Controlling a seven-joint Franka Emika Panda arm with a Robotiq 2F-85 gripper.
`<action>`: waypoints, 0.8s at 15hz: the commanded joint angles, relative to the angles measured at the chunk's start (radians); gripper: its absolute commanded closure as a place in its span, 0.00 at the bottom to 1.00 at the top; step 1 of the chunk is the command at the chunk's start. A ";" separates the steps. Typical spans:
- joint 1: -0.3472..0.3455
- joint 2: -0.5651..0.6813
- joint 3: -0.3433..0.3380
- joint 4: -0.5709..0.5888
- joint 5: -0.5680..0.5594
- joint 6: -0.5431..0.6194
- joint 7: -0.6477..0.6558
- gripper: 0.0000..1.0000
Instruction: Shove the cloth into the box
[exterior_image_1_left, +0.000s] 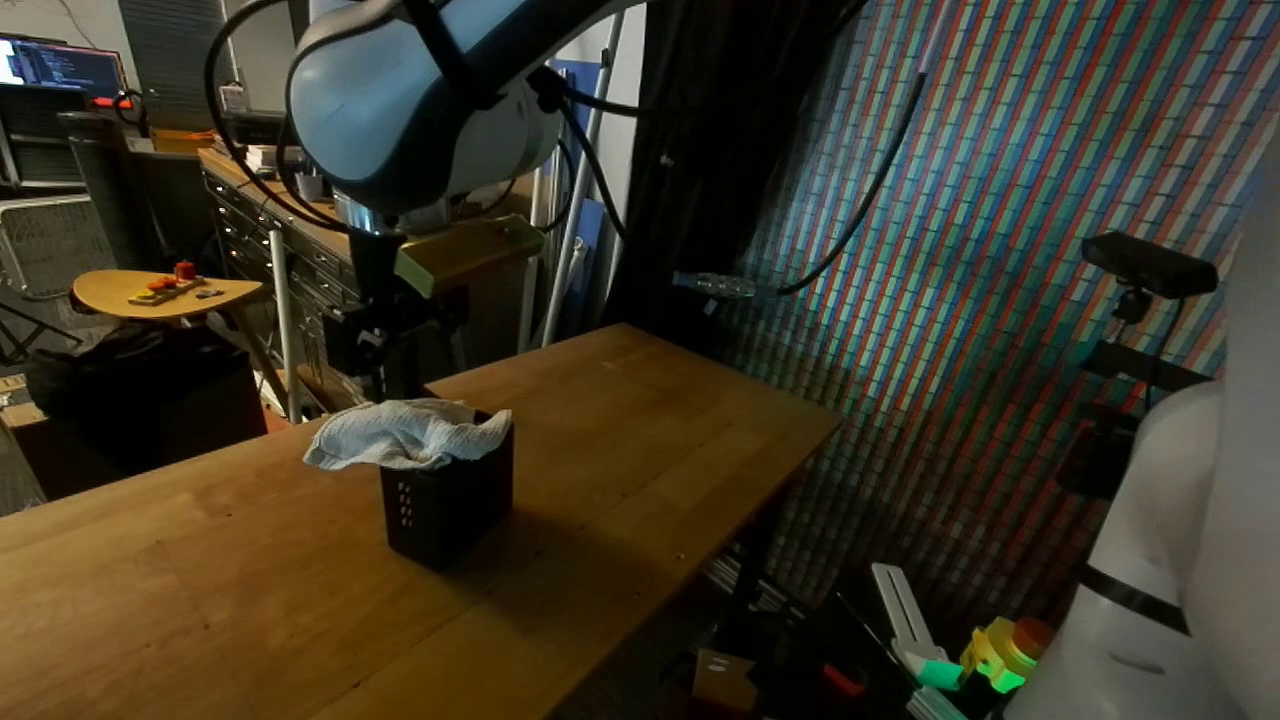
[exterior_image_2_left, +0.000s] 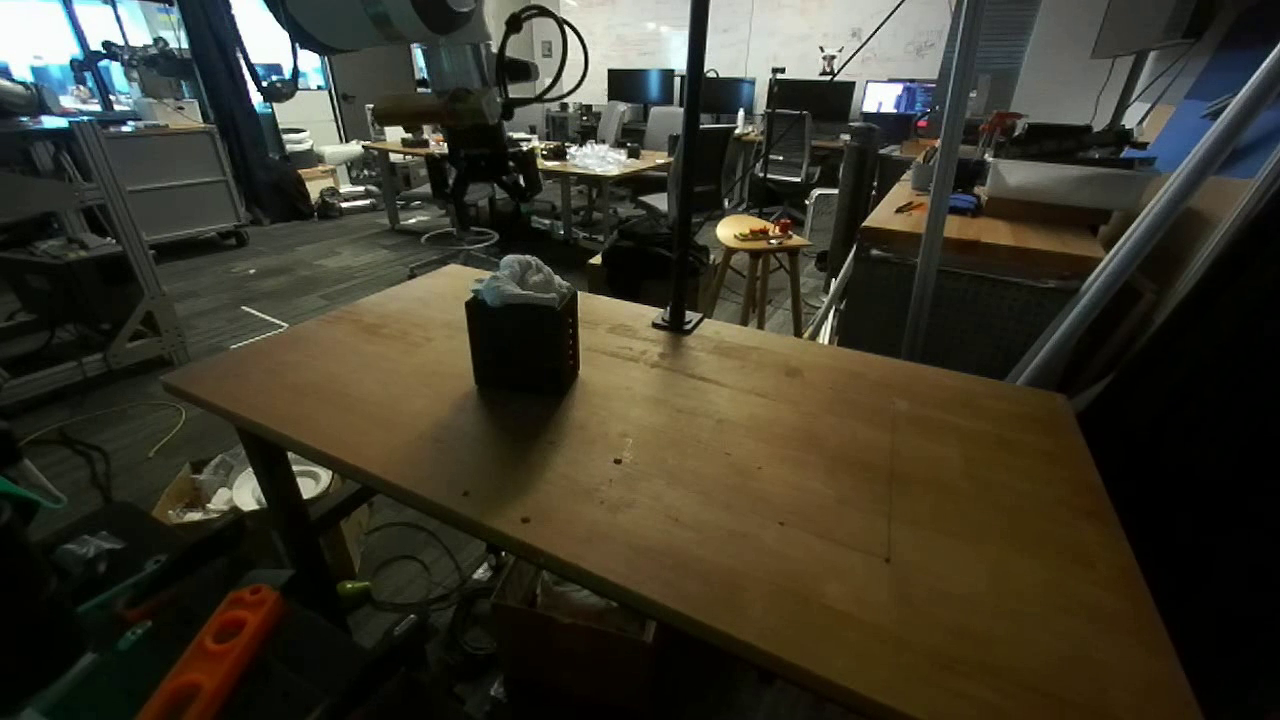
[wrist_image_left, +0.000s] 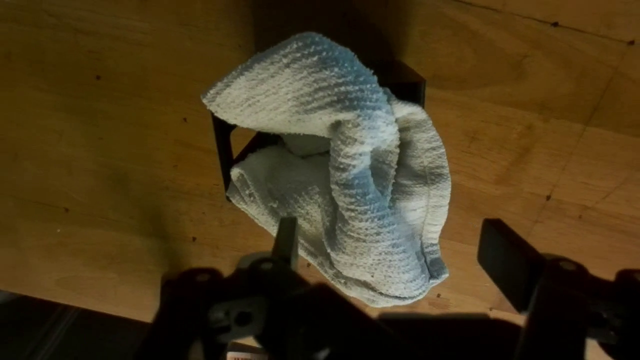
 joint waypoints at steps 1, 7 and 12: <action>0.032 -0.056 -0.006 -0.051 -0.055 -0.012 0.101 0.38; 0.044 -0.070 -0.002 -0.086 -0.064 -0.009 0.168 0.85; 0.039 -0.069 -0.013 -0.073 -0.115 -0.009 0.160 1.00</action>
